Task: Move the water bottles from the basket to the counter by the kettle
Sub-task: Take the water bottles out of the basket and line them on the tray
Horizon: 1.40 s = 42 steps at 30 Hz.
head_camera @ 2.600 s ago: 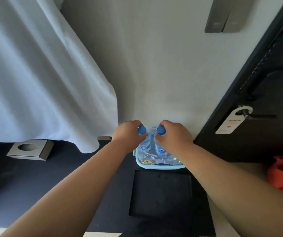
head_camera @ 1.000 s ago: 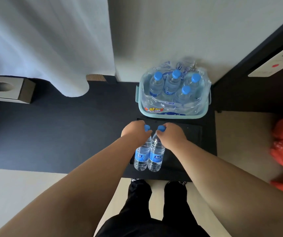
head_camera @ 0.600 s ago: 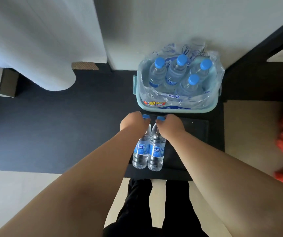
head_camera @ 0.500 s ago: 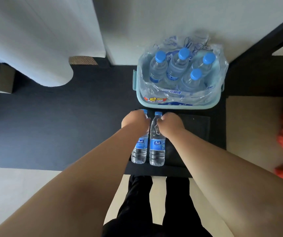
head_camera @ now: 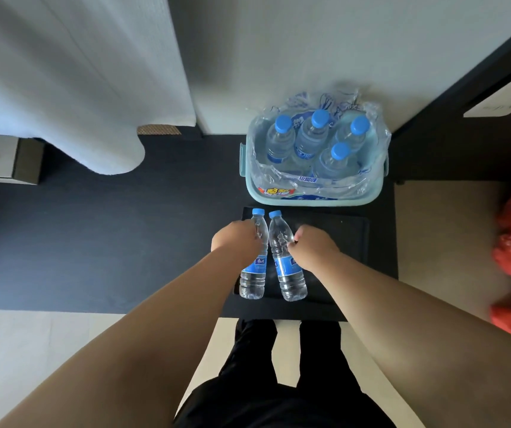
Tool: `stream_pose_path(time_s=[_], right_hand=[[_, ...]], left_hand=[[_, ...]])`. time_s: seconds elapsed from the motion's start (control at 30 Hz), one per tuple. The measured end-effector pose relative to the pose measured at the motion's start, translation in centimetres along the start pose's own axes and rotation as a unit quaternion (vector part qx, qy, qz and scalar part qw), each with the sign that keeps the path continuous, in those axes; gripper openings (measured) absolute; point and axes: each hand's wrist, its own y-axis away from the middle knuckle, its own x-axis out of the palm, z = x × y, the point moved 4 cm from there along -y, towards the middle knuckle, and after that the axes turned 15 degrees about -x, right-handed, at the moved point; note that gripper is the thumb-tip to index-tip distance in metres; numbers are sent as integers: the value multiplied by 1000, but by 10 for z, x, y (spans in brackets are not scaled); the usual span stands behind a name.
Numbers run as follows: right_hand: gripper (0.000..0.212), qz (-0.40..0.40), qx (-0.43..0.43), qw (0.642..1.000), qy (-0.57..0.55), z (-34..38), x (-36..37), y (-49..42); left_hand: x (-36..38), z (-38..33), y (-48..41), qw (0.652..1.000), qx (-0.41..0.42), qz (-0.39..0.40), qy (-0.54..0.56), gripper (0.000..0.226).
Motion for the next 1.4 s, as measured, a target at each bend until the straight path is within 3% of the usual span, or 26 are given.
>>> stream_pose_path(time_s=[0.17, 0.6, 0.73, 1.03, 1.23, 1.4], right_hand=[[26, -4, -26, 998, 64, 5, -32, 28], [26, -181, -76, 979, 61, 28, -167, 69], [33, -203, -83, 973, 65, 29, -193, 58], [43, -200, -81, 974, 67, 28, -192, 18], [43, -211, -81, 971, 77, 22, -184, -2], [39, -223, -79, 969, 67, 16, -172, -13]], left_hand=[[-27, 8, 17, 1000, 3, -10, -10, 22], [-145, -46, 56, 990, 53, -119, 52, 25], [-169, -70, 47, 988, 62, -130, 57, 28], [-168, -97, 14, 984, 42, -151, 82, 46], [-166, -109, -9, 976, 37, -193, 97, 43], [-151, -115, -28, 976, 50, -181, 112, 27]])
